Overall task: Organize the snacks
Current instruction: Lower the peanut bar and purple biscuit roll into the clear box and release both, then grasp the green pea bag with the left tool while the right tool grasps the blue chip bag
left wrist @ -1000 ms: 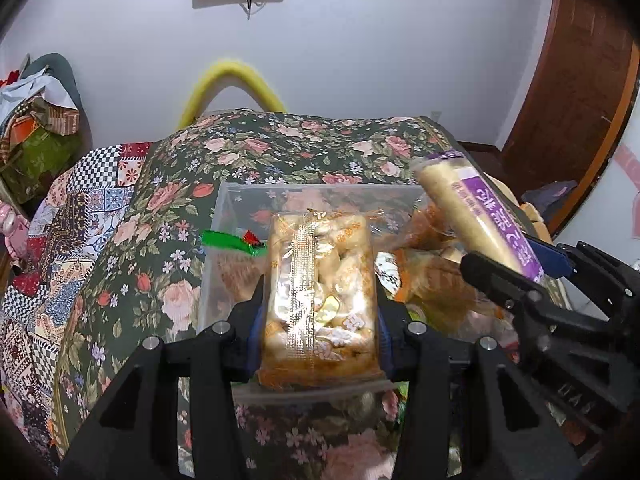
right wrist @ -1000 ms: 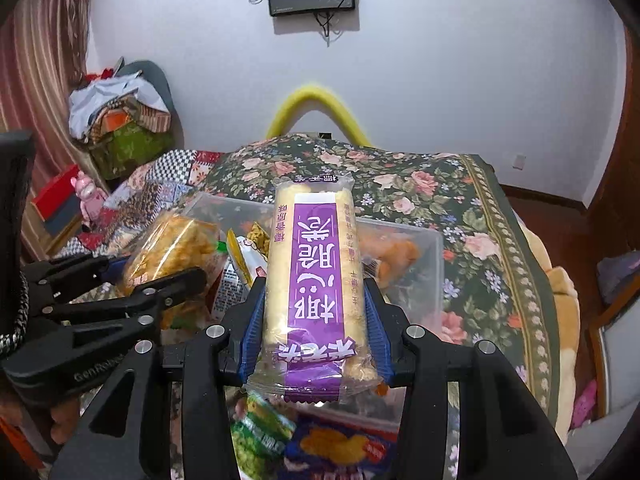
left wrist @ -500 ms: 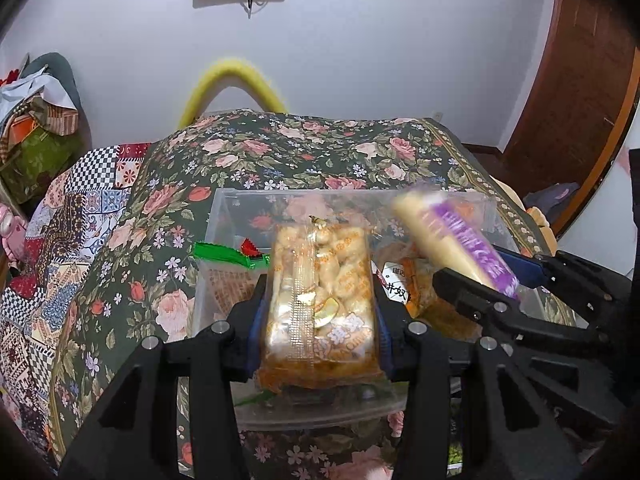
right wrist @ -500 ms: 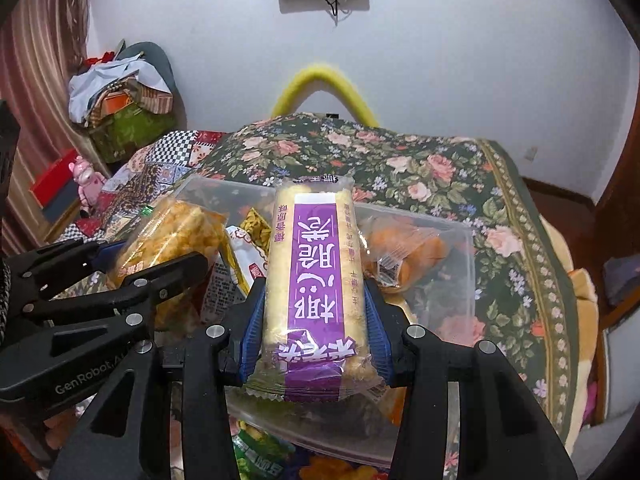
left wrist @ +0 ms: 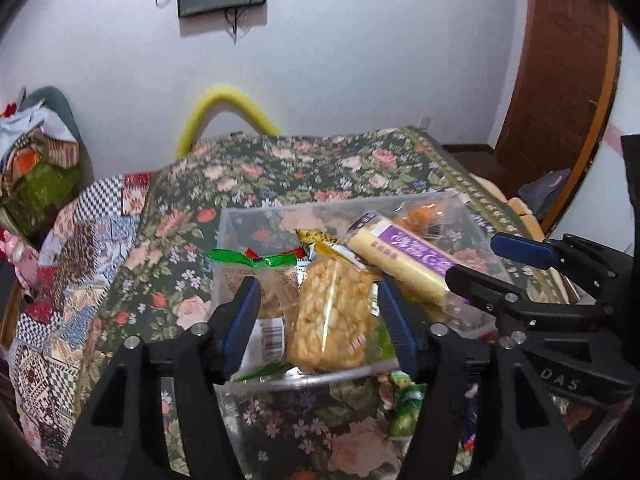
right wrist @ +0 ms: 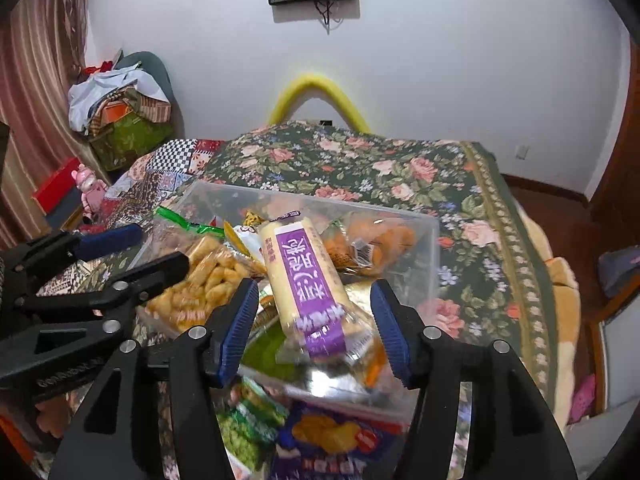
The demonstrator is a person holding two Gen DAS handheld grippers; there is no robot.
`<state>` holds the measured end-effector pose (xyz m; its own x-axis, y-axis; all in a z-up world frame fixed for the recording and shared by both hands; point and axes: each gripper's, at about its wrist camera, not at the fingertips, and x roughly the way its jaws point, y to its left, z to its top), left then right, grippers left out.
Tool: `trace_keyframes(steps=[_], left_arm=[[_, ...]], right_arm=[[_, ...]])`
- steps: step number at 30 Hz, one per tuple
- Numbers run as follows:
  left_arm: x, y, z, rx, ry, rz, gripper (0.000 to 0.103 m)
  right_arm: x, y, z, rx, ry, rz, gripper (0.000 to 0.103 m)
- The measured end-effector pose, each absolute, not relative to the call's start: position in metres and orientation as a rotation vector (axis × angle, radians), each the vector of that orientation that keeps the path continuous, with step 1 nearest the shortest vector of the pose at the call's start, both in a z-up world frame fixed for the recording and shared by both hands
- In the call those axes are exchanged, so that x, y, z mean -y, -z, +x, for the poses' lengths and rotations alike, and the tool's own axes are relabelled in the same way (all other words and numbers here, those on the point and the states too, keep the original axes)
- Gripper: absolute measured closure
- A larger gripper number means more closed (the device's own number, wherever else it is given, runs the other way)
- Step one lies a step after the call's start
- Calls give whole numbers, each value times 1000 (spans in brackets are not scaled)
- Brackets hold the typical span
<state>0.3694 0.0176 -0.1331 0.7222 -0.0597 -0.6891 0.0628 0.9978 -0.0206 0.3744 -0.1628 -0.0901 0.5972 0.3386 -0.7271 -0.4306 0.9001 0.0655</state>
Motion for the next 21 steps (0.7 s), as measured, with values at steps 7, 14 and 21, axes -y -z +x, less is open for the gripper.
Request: trace_keyframes(steps=[7,14,21], left_arm=[[-11,116,325,-715,116,15,32],[-9,126,296,-733,160,6,29],[-6,166,293,-823,182,-10,28]], right_arm=[[182,83,340,-790,-442,-149,40],[193,102,310,-805,-414,-178,32],[192,146,309,-907,-399,-184,26]])
